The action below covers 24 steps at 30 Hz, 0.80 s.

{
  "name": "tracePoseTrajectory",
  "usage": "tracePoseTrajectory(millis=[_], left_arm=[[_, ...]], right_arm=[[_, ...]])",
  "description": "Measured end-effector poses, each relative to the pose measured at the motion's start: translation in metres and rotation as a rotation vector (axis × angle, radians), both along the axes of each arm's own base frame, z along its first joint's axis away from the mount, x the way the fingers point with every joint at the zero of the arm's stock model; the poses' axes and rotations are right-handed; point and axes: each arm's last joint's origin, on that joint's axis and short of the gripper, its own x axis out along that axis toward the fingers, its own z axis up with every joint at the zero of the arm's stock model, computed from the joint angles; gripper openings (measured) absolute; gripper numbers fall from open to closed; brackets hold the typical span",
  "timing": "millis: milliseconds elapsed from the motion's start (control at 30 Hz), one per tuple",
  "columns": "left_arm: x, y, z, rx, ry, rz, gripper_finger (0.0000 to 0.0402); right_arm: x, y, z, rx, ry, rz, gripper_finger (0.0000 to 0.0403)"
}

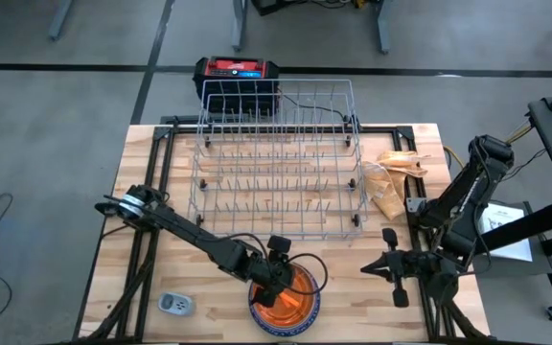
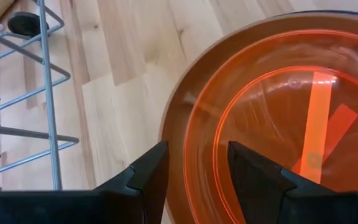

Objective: Sort dishes
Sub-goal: Put the orange plate into the dish rack

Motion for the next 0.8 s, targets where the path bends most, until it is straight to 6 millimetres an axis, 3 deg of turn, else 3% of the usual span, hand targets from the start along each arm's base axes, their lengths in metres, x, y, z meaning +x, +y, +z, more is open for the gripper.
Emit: tracePoseTrajectory(millis=[800], left_arm=[[-0.0011, 0.0004, -0.0091, -0.013, 0.025, 0.016, 0.0154]], right_arm=[[0.0002, -0.0003, 0.0001, -0.006, -0.008, -0.009, 0.0000]])
